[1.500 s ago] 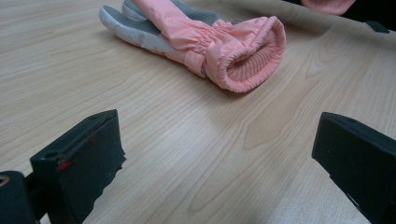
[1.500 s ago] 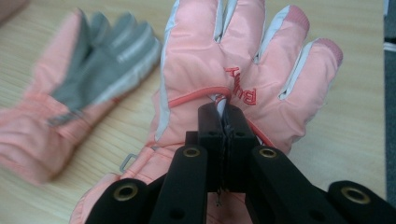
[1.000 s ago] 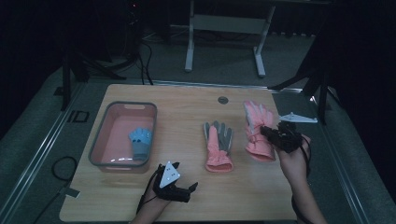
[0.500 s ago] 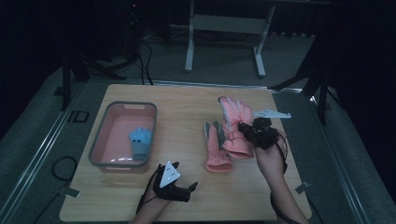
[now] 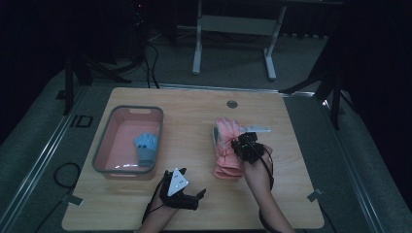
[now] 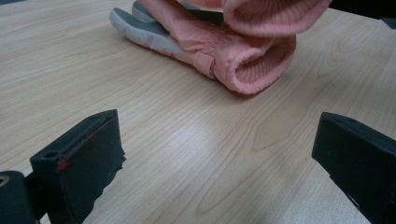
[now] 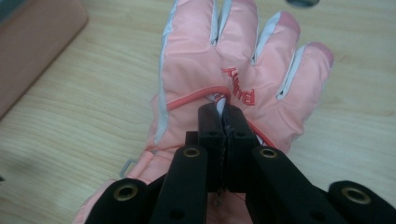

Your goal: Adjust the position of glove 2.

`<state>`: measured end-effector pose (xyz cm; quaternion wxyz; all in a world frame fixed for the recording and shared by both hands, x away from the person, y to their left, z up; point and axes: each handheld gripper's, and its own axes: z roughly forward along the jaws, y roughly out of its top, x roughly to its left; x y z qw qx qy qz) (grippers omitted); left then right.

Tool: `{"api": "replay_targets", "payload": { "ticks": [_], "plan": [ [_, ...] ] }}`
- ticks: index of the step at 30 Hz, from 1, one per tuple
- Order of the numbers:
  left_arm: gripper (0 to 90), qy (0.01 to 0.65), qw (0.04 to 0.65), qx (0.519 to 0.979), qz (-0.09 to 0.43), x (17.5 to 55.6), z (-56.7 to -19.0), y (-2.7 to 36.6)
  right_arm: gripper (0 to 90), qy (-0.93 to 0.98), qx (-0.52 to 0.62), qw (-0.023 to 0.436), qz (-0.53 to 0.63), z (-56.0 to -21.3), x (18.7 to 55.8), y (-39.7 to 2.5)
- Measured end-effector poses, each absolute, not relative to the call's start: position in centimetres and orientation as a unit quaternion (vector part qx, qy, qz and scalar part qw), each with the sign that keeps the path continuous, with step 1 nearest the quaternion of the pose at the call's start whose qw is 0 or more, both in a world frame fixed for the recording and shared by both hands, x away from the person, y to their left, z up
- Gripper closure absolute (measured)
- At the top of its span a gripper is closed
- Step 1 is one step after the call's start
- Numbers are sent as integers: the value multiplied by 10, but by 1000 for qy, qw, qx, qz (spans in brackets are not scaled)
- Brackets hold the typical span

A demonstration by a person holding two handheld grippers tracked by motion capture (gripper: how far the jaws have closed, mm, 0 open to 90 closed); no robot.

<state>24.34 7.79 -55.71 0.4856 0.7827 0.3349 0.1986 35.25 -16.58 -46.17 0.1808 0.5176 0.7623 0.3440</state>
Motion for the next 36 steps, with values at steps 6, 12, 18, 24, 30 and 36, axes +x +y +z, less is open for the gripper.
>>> {"api": "replay_targets", "payload": {
  "ticks": [6,12,18,24,30,36],
  "plan": [
    [20,336,485,783,198,244,-557,78,876,771,519,177,325,-485,358,-158],
    [20,339,485,782,195,244,-557,77,861,772,517,170,329,-493,358,-155],
    [20,328,488,782,207,244,-557,78,626,781,489,176,347,-485,357,-164],
    [20,344,489,778,194,246,-553,81,367,780,453,189,389,-471,354,-183],
    [20,358,486,779,168,248,-544,79,132,784,421,161,427,-460,351,-206],
    [20,362,476,783,173,253,-526,73,129,789,381,209,434,-464,347,-226]
  ]
}}
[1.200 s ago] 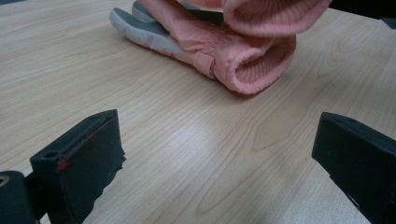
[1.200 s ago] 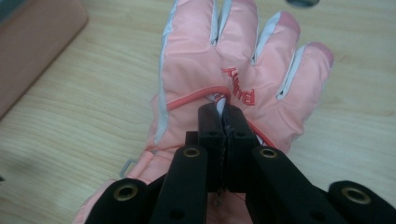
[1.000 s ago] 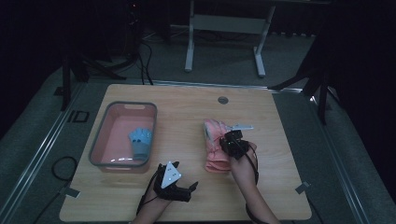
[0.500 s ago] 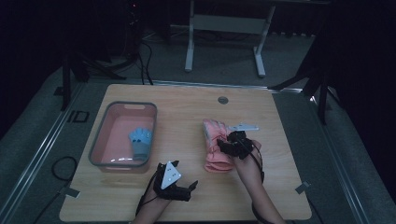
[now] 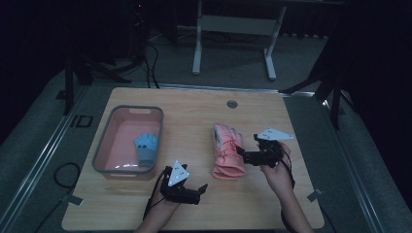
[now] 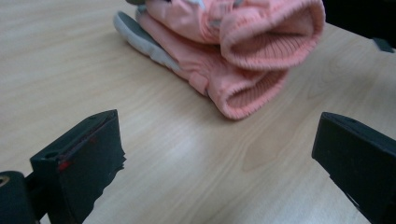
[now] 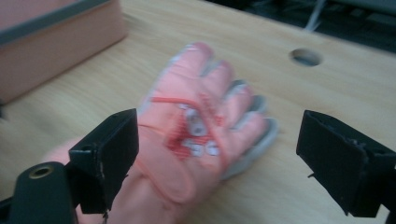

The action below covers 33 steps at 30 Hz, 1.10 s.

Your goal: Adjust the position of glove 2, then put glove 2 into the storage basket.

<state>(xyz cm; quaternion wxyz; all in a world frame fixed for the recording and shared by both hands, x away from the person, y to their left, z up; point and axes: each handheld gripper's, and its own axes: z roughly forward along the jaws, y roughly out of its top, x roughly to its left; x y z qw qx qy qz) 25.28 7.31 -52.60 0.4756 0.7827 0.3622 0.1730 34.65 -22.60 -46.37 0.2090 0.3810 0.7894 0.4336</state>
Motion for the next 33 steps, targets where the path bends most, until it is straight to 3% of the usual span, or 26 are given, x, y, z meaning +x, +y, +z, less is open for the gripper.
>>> {"api": "replay_targets", "payload": {
  "ticks": [7,9,11,12,14,15,16,18,21,22,24,27,29,30,33],
  "plan": [
    [71,336,484,790,170,272,-499,56,111,789,387,188,439,-466,342,-242],
    [158,334,481,791,177,276,-494,53,103,788,386,192,440,-466,341,-243],
    [170,324,472,798,186,289,-481,43,103,787,389,190,440,-466,340,-248],
    [234,322,463,802,197,294,-477,39,109,786,396,193,433,-467,341,-250],
    [280,310,462,804,212,304,-468,31,225,787,405,201,419,-467,344,-253],
    [361,310,462,804,212,304,-468,31,225,787,405,201,419,-467,344,-253],
    [361,298,467,804,216,316,-458,21,346,787,408,199,419,-466,345,-255],
    [618,294,456,814,206,329,-452,10,626,789,409,184,419,-466,351,-255],
    [790,306,450,820,176,343,-452,0,662,792,409,176,419,-468,356,-250],
    [790,323,431,826,166,358,-456,-8,695,793,412,174,415,-469,359,-248],
    [786,343,414,829,153,369,-462,-11,650,794,417,163,410,-477,370,-239],
    [485,369,379,835,150,379,-472,-15,593,792,423,142,418,-483,376,-235],
    [416,377,359,839,155,383,-481,-15,581,790,428,122,422,-489,378,-233],
    [340,391,356,837,139,386,-485,-14,580,787,433,108,426,-492,380,-232],
    [319,424,355,827,100,392,-496,-11,531,790,443,78,417,-505,385,-231]
  ]
}}
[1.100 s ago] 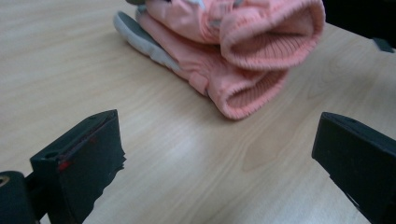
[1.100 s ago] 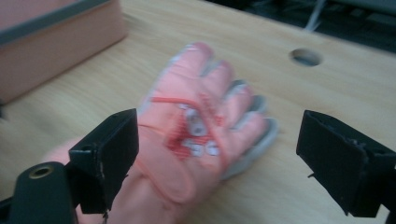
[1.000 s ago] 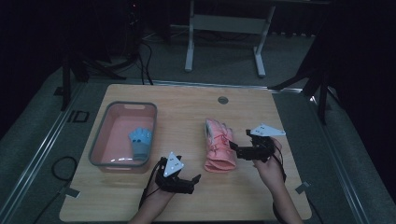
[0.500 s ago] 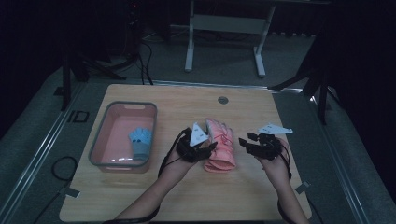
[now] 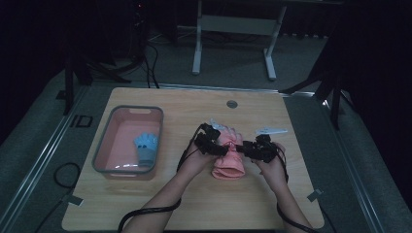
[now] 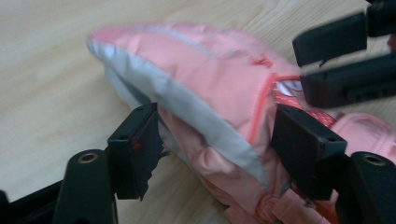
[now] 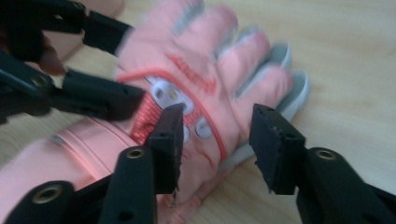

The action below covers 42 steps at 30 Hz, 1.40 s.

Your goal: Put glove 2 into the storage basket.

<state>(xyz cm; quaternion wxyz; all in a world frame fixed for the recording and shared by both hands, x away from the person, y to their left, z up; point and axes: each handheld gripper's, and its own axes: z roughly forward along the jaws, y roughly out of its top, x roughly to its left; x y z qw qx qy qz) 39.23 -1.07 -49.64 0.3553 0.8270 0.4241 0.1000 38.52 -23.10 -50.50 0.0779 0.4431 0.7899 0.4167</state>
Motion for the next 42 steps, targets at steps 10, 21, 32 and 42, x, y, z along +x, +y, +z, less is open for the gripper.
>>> {"api": "replay_targets", "payload": {
  "ticks": [10,21,32,42],
  "plan": [
    [265,472,380,796,0,405,-536,-1,440,773,496,-16,395,-540,405,-239],
    [605,446,398,801,-38,409,-536,1,758,786,472,0,399,-540,402,-229],
    [647,433,408,804,-11,399,-500,7,776,786,461,50,408,-509,390,-216],
    [647,429,406,807,9,392,-464,28,776,790,446,56,418,-477,388,-196]
  ]
}}
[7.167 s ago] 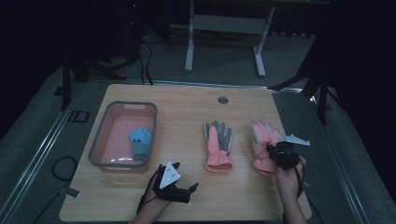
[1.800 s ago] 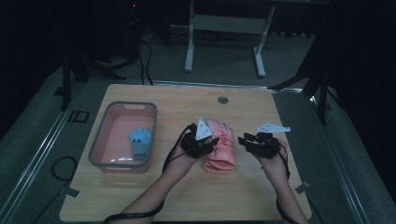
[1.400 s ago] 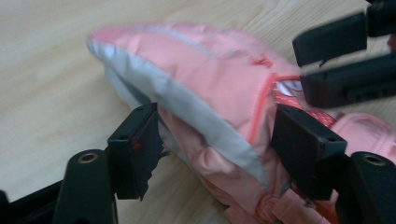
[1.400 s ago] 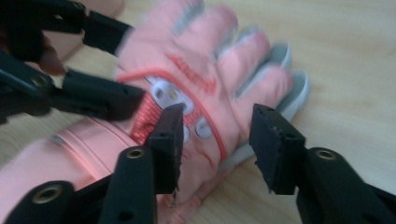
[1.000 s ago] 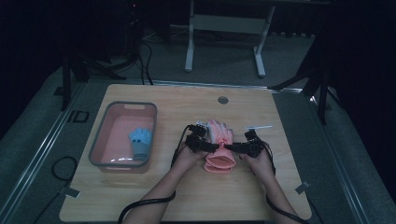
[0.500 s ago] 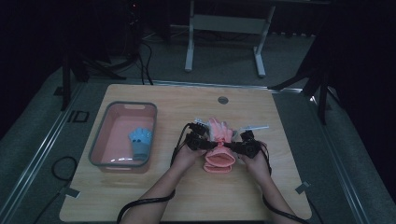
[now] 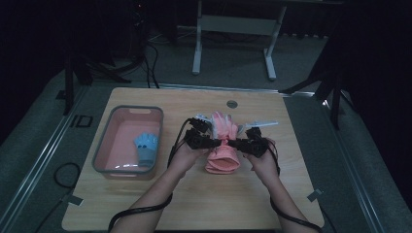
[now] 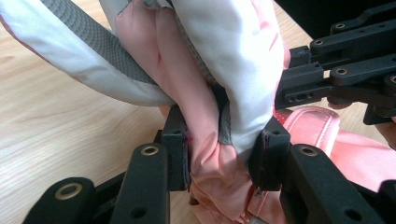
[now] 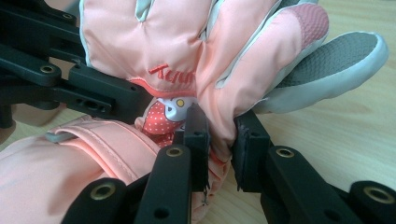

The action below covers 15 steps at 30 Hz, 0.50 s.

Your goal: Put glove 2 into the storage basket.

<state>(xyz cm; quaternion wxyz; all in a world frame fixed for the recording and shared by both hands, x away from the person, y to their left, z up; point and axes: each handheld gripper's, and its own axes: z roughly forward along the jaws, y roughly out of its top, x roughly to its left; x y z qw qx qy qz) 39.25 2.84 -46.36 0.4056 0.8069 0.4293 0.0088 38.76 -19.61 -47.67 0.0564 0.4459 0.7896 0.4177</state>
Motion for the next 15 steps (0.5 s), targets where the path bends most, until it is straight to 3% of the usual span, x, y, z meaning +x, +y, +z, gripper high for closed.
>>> {"api": "replay_targets", "payload": {
  "ticks": [15],
  "plan": [
    [646,437,414,798,30,389,-417,81,775,800,417,61,426,-428,394,-146]
  ]
}}
